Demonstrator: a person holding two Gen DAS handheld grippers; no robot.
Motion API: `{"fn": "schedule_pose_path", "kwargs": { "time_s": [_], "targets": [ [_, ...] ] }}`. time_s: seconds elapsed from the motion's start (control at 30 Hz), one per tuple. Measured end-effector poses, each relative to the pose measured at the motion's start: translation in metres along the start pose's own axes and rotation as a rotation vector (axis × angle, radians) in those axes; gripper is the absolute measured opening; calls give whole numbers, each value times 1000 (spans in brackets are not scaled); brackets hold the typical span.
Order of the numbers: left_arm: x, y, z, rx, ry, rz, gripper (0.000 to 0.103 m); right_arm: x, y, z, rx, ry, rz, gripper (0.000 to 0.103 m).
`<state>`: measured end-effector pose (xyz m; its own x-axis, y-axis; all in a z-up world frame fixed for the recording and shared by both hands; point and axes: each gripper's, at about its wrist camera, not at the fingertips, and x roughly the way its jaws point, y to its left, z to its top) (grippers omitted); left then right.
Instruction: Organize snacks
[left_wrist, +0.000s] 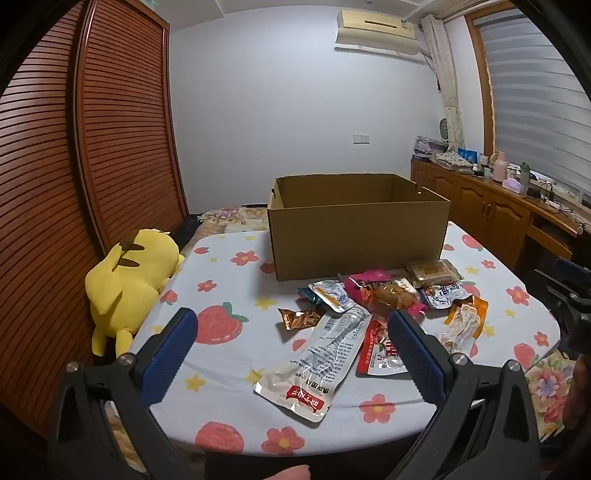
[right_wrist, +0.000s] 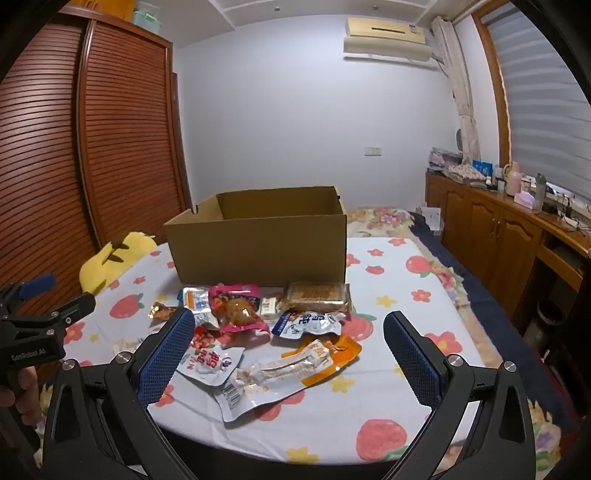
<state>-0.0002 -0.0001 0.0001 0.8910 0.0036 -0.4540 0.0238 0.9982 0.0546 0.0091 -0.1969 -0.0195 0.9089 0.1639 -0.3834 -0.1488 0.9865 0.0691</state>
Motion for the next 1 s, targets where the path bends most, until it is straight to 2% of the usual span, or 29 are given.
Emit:
{"fn": "schedule_pose_path", "kwargs": {
  "time_s": [1.0],
  "targets": [
    [-8,0,8,11,-13,-2,103,-2,1,2,-5,2,-2,103]
  ]
}}
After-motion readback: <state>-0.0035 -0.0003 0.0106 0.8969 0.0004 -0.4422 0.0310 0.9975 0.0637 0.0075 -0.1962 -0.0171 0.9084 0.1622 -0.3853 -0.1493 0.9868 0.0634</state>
